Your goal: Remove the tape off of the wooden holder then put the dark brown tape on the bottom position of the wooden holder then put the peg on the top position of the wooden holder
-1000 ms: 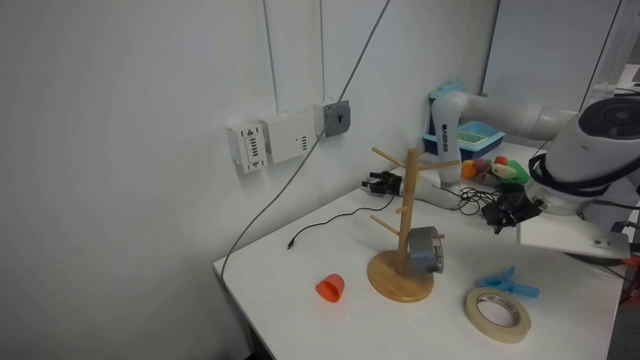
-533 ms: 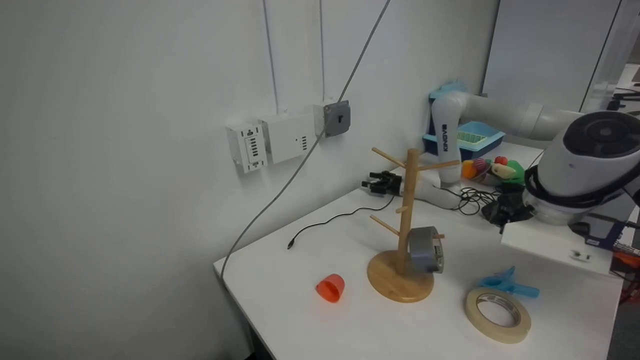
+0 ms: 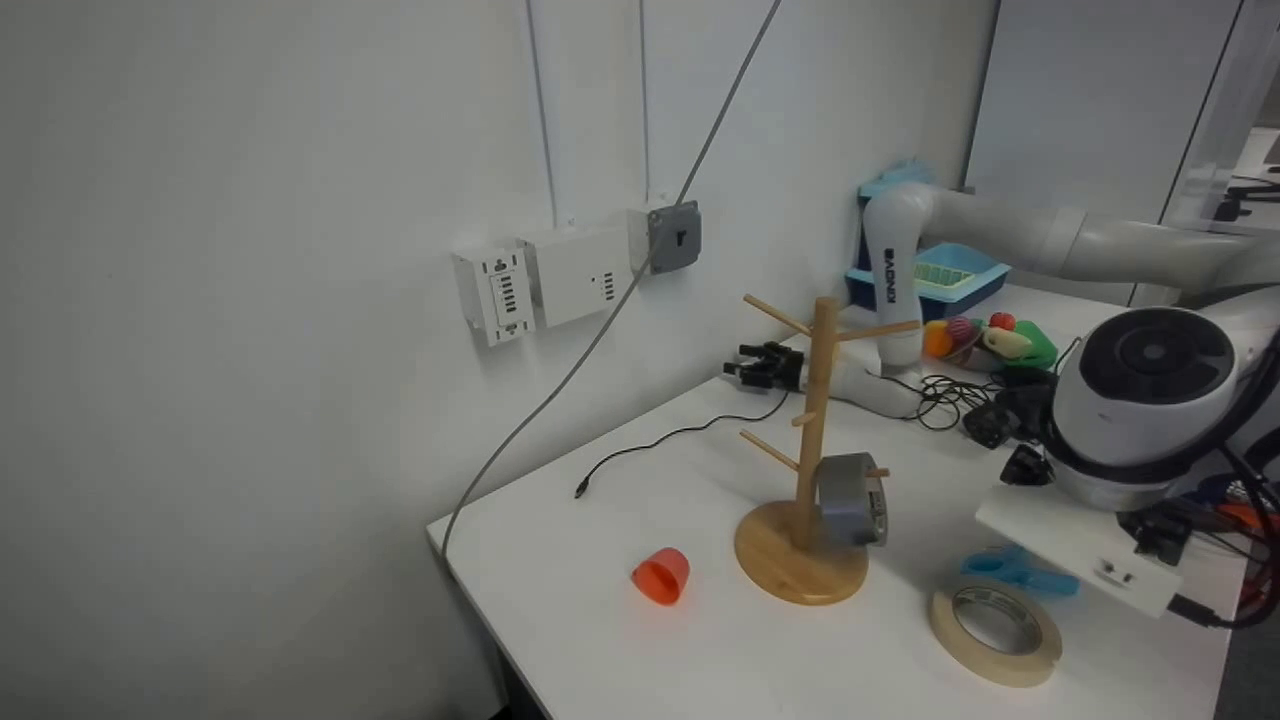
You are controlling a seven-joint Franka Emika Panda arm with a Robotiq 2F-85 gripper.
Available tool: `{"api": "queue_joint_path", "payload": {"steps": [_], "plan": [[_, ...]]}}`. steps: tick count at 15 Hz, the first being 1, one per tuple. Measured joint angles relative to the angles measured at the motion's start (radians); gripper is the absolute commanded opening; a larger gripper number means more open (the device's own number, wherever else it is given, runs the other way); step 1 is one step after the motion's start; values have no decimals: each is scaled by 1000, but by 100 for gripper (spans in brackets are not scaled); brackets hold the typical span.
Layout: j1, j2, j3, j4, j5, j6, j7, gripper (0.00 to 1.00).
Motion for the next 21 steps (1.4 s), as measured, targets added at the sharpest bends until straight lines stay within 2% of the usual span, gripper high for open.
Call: {"api": "queue_joint_path", "payload": {"steps": [7, 16, 18, 19, 20, 21], "plan": [[-43, 94, 30, 56, 28, 24, 25, 100], [-116, 189, 72, 123, 139, 194, 5, 98], [-131, 204, 79, 136, 153, 209, -2, 88], [-138, 211, 83, 142, 157, 213, -6, 78], [-145, 215, 86, 148, 158, 214, -8, 63], [-151, 219, 88, 154, 158, 214, -8, 61]]}}
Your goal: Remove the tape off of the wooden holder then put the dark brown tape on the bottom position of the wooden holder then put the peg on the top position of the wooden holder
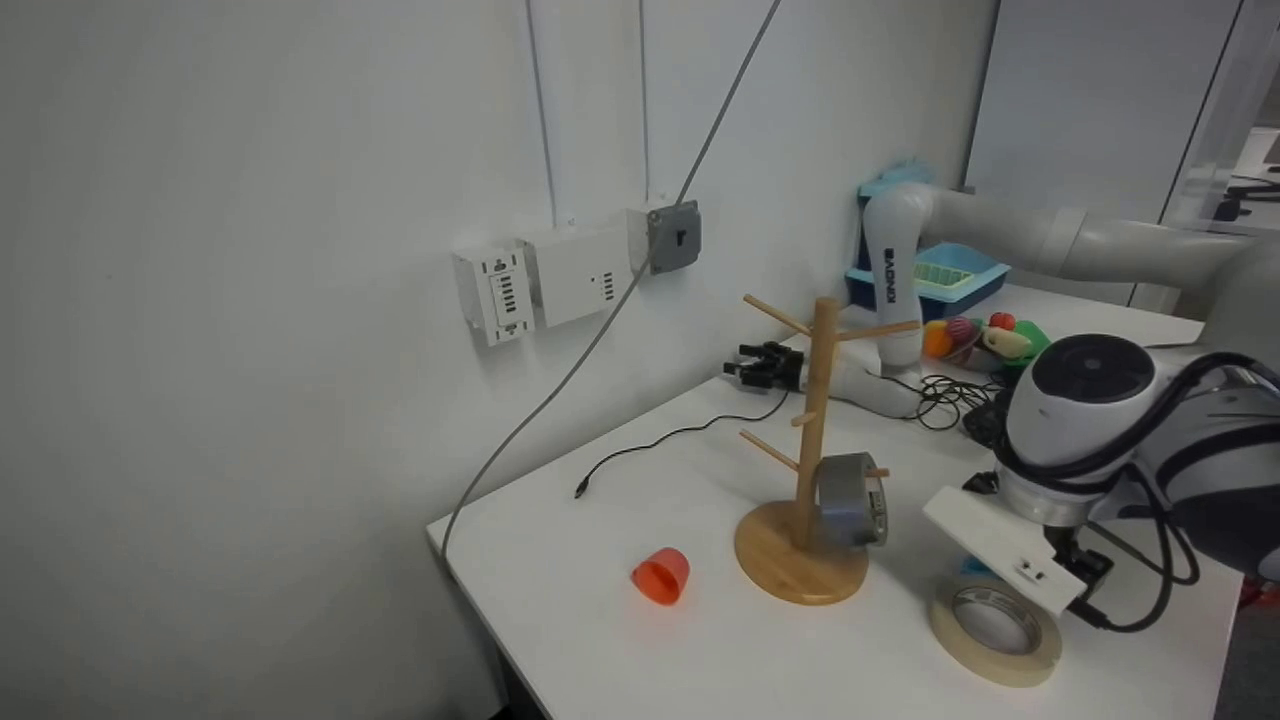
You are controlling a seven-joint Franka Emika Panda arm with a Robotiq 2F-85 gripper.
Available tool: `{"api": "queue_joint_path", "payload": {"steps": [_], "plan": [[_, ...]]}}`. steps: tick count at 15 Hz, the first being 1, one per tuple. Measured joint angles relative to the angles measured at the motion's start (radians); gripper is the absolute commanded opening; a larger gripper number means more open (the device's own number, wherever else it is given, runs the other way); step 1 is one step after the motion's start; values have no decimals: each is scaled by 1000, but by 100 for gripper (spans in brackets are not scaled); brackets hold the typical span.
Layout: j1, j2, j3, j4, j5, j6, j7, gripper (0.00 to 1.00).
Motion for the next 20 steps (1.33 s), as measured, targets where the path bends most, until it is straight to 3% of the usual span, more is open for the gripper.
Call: {"api": "queue_joint_path", "payload": {"steps": [5, 15, 20], "plan": [[-26, 9, 13, 20, 0, 0, -2, 24], [-33, -8, 18, 31, -5, -7, -14, 23], [-33, -75, 15, 18, -22, -83, -89, 23]]}}
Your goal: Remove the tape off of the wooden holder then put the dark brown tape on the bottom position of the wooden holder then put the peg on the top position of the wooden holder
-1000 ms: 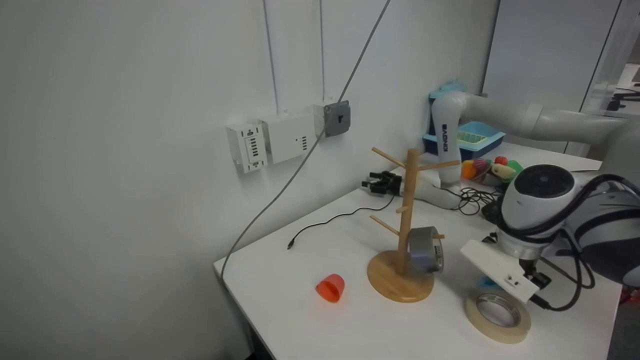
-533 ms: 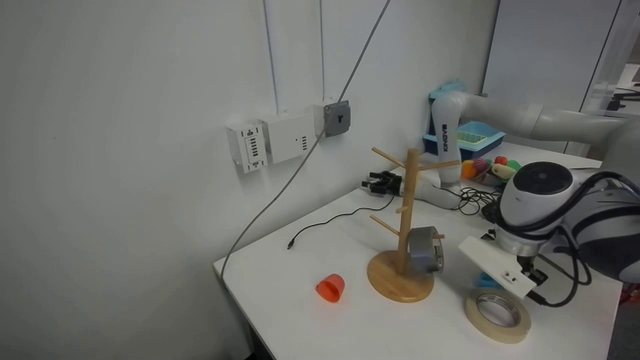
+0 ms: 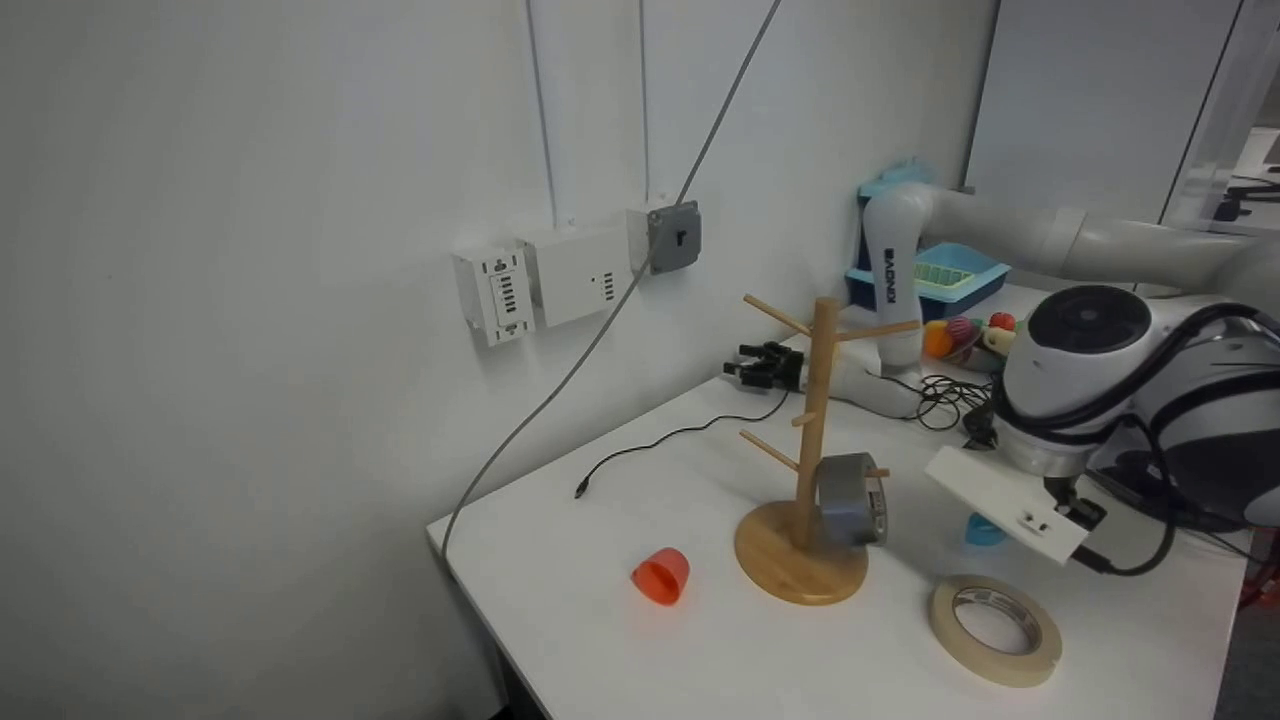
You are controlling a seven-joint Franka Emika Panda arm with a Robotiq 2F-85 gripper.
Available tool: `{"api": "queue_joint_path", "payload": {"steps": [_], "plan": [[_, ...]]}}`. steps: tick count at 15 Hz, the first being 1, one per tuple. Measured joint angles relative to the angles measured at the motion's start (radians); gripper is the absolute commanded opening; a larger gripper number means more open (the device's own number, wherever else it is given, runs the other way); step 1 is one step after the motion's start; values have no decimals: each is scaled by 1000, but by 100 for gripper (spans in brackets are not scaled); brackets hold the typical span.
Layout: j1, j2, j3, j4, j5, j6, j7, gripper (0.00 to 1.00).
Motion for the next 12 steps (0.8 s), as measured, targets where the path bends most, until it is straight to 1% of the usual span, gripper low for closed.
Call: {"api": "queue_joint_path", "payload": {"steps": [6, 12], "plan": [[46, -110, -62, -30, 0, -58, -126, 23], [52, -226, -65, -71, 0, -89, -248, 23]]}}
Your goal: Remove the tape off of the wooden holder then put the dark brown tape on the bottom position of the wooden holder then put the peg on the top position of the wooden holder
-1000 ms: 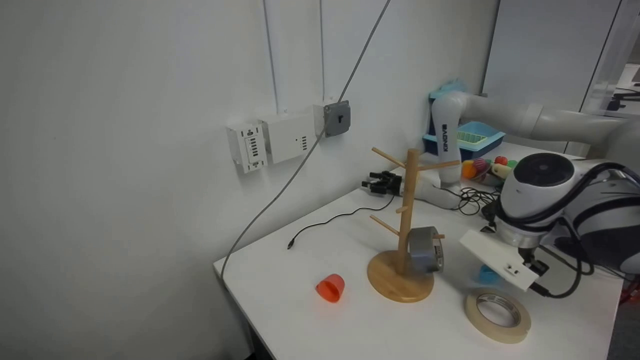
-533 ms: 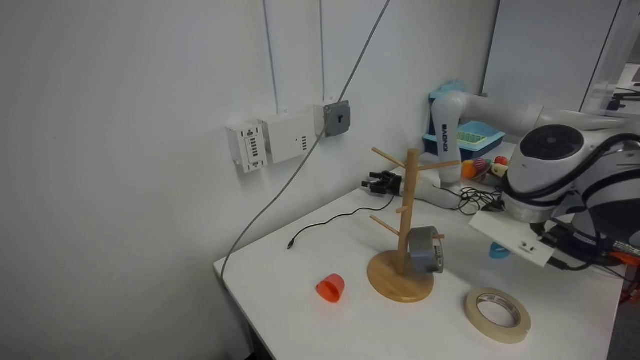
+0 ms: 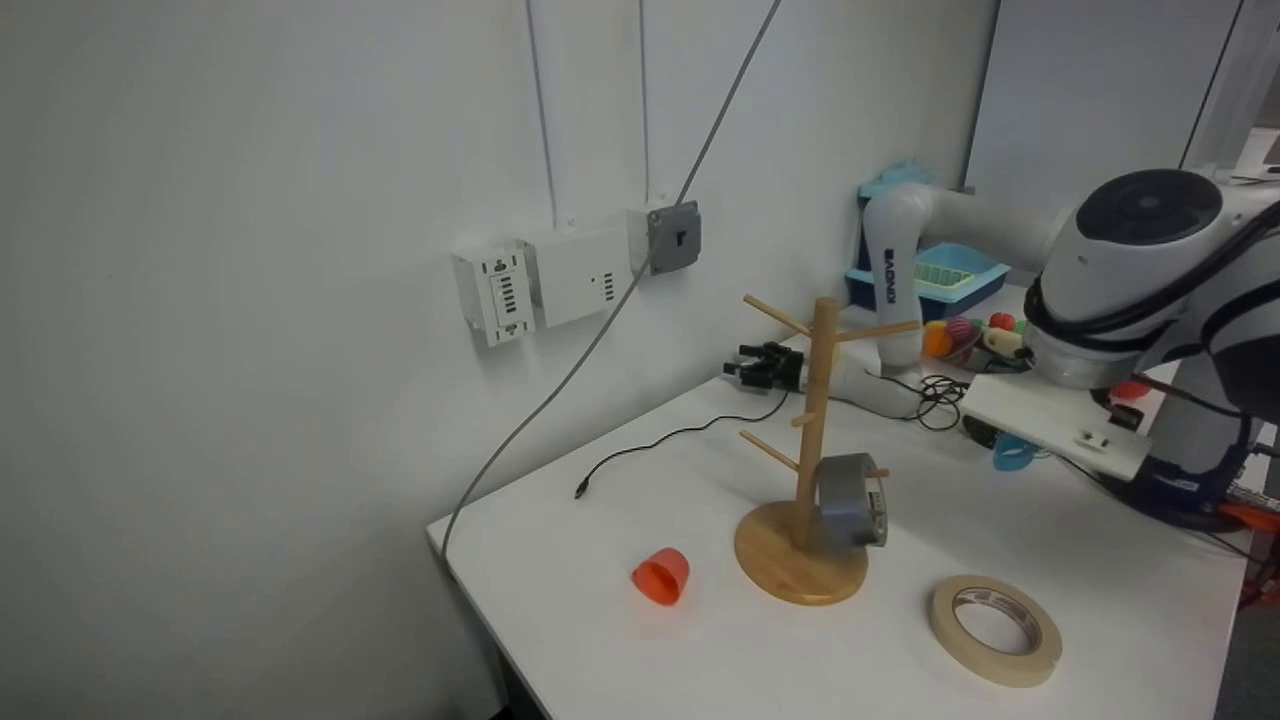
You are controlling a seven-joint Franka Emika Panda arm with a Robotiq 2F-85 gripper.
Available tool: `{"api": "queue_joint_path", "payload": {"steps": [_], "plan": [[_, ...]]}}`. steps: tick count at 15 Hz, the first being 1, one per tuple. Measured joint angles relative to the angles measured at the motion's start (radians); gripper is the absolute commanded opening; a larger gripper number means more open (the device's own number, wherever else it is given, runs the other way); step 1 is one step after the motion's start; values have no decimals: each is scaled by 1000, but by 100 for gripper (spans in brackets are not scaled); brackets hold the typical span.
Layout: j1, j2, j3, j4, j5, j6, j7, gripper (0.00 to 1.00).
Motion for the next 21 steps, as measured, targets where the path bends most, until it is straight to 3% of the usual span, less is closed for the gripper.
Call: {"api": "queue_joint_path", "payload": {"steps": [11, 21], "plan": [[18, -287, 63, -132, -9, -1, -334, 23], [18, -445, 109, -209, 5, -8, -577, 23]]}}
